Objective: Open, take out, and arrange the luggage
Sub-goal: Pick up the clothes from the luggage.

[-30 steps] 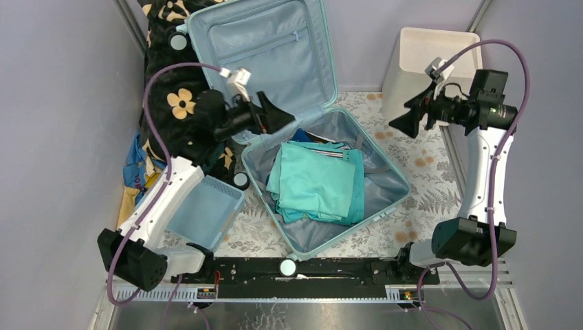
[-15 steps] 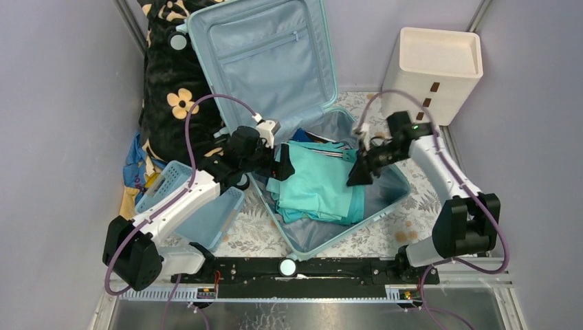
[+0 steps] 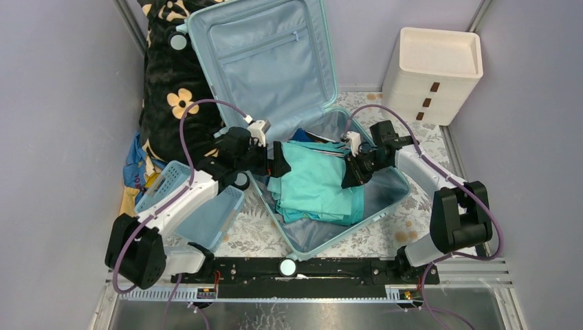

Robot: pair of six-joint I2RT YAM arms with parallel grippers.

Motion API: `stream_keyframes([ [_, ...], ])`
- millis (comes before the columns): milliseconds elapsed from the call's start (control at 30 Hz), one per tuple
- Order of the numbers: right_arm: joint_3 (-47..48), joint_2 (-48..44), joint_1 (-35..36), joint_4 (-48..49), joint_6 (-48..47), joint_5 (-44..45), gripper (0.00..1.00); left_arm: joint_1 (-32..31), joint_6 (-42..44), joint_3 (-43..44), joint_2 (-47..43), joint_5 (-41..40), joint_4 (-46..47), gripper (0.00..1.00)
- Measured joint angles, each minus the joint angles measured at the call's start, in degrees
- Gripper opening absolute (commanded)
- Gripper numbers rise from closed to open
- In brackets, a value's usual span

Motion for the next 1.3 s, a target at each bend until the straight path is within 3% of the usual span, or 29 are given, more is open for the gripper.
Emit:
stream_keyframes([
  [267,-0.02,0.15,-0.20,0.24,1.20,2.23,0.18,1.22,-2.36,-0.70,2.93,4.17,0.26,0.81],
  [400,0.17,0.98,-0.42,0.15,1.20,1.73,0.19,1.22,-5.49,-1.92,2.67,8.09,2.56,0.68],
  [600,0.31,1.18,-0.68,-0.04,1.14,0.98,0.19,0.70,-9.03,-3.34,2.67,9.90,3.89,0.74],
  [867,0.28,1.18,-0.87,-0.11,0.72,0.35,0.20,-0.33,-8.52,-2.36,5.53,4.17,-0.44,0.80],
  [1067,0.28,1.18,-1.01,-0.24,0.35,0.09,0.20,-0.81,-8.13,-0.94,5.86,3.45,-2.14,0.57],
  [1200,0.28,1.18,-1.03,-0.28,0.02,-0.11,0.20,-1.09,-9.11,-0.92,5.66,4.57,-2.10,0.31],
  [1300,0.24,1.18,-1.14,-0.33,-0.33,-0.37,0.20,-1.25,-10.10,-0.68,5.44,5.92,-2.01,0.21],
])
